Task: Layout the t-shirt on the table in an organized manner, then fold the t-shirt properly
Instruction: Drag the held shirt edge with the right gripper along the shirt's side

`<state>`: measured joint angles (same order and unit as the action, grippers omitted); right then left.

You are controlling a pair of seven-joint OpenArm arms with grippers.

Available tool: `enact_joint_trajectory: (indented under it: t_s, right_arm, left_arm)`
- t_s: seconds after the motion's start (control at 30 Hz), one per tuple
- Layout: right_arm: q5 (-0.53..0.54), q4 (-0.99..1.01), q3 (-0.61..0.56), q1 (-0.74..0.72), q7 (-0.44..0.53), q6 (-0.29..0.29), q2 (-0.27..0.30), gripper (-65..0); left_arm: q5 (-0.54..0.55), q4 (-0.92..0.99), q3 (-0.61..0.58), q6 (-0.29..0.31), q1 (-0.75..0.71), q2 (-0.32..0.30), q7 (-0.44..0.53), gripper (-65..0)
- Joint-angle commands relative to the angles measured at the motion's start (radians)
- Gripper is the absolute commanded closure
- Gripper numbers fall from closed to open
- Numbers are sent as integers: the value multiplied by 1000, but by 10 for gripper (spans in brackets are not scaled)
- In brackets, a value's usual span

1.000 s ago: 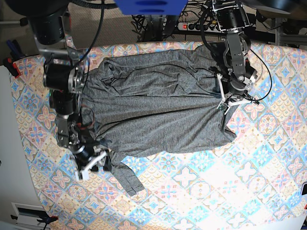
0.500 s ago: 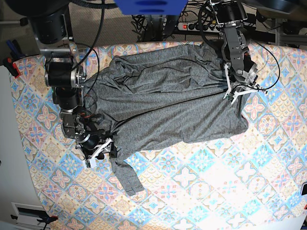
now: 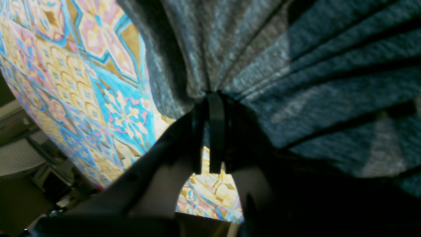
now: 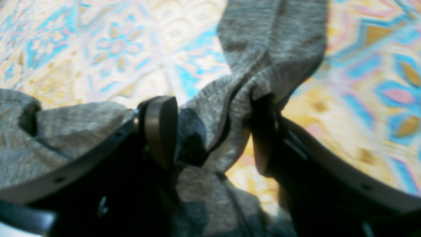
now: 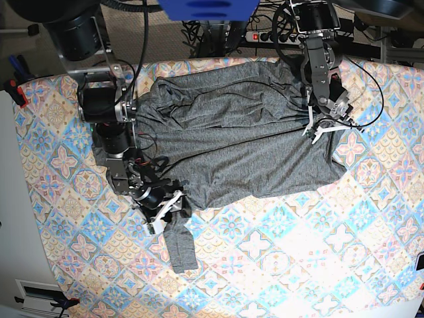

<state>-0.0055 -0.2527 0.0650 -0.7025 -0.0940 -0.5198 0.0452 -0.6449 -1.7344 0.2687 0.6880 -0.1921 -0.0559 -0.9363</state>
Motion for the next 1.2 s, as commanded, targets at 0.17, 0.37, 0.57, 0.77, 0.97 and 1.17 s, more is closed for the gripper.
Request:
enact_joint_trajectory:
  t_s: [0.17, 0.37, 0.57, 0.77, 0.97, 1.17]
  right_arm:
    - [-176, -12, 3, -32, 9, -4, -35, -238]
    - [-256, -18, 23, -32, 9, 26, -49, 0]
    - [-259, -20, 46, -32, 9, 185, -49, 0]
    - [-258, -175, 105, -47, 7, 269, -21, 0]
    - [-262, -402, 298, -49, 3, 269, -12, 0]
    - [-262, -569, 376, -49, 3, 269, -8, 0]
  left_arm:
    - [20, -9, -9, 10, 3, 3, 3, -33]
    - [20, -9, -9, 10, 3, 3, 3, -33]
    - [20, -9, -7, 10, 3, 26, 3, -33]
    - [20, -9, -7, 10, 3, 38, 3, -33]
    - [20, -9, -9, 10, 3, 51, 3, -33]
    - [20, -9, -6, 10, 29, 75, 3, -33]
